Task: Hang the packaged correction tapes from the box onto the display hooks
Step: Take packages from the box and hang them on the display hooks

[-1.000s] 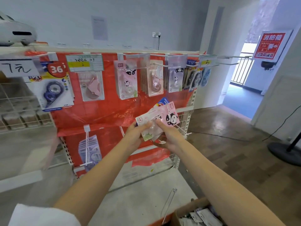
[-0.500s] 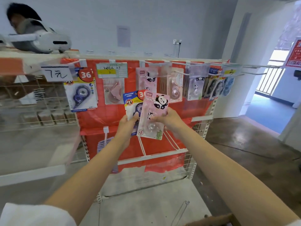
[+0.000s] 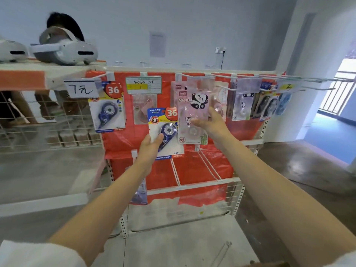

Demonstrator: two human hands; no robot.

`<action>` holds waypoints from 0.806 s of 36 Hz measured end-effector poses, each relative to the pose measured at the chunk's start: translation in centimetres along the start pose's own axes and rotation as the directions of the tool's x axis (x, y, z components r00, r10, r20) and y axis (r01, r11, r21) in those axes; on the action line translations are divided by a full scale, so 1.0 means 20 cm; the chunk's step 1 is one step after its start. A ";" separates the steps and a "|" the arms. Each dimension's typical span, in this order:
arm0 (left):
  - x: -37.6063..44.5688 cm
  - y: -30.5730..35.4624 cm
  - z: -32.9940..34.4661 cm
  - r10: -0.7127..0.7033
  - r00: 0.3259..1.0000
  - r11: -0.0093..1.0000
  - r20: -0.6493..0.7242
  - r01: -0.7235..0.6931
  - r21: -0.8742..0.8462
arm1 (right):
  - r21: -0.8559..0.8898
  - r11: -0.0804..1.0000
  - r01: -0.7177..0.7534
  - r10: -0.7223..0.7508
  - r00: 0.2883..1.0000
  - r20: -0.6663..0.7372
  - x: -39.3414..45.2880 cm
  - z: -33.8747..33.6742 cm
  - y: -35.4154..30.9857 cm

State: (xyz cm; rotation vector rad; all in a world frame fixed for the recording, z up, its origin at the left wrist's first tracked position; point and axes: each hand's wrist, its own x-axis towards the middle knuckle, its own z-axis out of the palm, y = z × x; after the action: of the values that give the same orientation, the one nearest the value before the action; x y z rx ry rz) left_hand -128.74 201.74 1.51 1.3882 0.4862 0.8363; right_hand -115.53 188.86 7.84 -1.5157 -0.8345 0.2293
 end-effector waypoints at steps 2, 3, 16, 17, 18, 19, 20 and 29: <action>0.01 0.00 0.01 -0.005 1.000 1.000 0.001 0.005 0.013 | 0.011 1.000 0.005 -0.005 1.000 -0.021 -0.01 0.00 -0.02; 0.01 0.00 0.02 -0.005 1.000 1.000 0.002 0.005 0.024 | 0.012 1.000 0.009 -0.008 0.999 -0.034 -0.01 -0.01 -0.03; 0.01 0.02 0.08 0.053 0.997 0.998 0.053 -0.055 0.038 | -0.105 0.994 -0.017 0.008 0.997 -0.082 0.01 -0.06 -0.04; 0.01 0.02 0.09 0.046 0.997 0.998 0.061 -0.048 0.040 | -0.134 0.991 -0.011 0.003 0.998 -0.063 0.01 -0.05 -0.04; 0.01 0.02 0.09 0.038 0.997 0.998 0.072 -0.041 0.042 | -0.153 0.988 -0.002 -0.005 0.999 -0.045 0.01 -0.05 -0.04; 0.01 0.01 0.09 0.031 0.996 0.998 0.081 -0.035 0.048 | -0.169 0.986 0.006 -0.011 0.999 -0.030 0.01 -0.05 -0.05; 0.01 0.01 0.09 0.029 0.996 0.998 0.087 -0.034 0.054 | -0.183 0.983 0.002 -0.007 1.000 -0.023 0.00 -0.05 -0.05; -0.01 0.02 0.11 0.032 0.996 0.999 0.087 -0.036 0.041 | -0.200 0.978 -0.050 0.036 0.997 -0.068 -0.05 -0.05 -0.06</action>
State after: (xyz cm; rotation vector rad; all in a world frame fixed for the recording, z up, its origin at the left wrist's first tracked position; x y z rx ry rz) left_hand -127.37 200.04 2.28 1.4688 0.4168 0.7936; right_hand -116.07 187.30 8.87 -1.7235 -0.7927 0.1294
